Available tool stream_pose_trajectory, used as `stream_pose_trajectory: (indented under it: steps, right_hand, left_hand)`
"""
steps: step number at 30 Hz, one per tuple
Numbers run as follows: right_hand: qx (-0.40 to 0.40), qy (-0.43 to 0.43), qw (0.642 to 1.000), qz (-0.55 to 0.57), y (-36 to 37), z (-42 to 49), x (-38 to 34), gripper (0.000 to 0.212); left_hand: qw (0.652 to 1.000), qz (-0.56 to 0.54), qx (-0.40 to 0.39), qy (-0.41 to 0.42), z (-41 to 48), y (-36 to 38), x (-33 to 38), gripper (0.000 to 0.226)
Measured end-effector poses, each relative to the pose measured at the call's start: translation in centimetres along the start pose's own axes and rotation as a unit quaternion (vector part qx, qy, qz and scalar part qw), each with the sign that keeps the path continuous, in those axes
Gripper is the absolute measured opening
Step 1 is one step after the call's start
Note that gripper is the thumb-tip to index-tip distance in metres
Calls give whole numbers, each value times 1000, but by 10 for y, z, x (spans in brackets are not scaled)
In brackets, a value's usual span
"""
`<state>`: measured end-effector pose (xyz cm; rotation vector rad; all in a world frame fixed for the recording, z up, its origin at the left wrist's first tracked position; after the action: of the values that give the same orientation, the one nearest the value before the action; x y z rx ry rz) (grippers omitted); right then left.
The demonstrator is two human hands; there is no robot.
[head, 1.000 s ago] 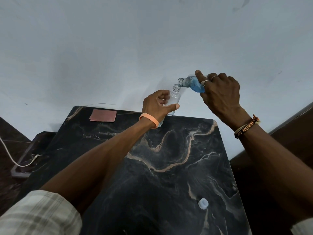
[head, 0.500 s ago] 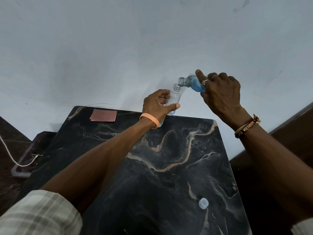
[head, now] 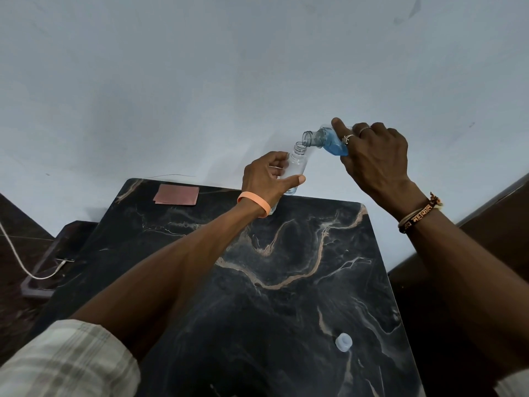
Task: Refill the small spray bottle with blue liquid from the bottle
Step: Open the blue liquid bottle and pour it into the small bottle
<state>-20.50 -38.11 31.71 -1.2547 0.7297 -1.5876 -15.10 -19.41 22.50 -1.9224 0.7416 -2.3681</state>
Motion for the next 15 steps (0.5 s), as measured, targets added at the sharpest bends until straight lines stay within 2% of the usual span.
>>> stream_pose_trajectory:
  steps: [15]
  right_hand:
    - [-5,3,1000,-6,-10,-3,-5,57]
  left_hand:
    - [1000,2,8,8,-8,-5,3,63]
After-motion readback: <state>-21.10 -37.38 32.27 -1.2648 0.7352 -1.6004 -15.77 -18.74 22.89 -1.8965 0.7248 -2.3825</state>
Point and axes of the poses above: each hand's wrist, its own z-axis towards the middle knuckle, its own y-axis out of the palm, x = y × z, the point moved 2 cm from there along z, towards the middle knuckle, and after that the axes turned 14 degrees about -x, right-handed, at the moved point
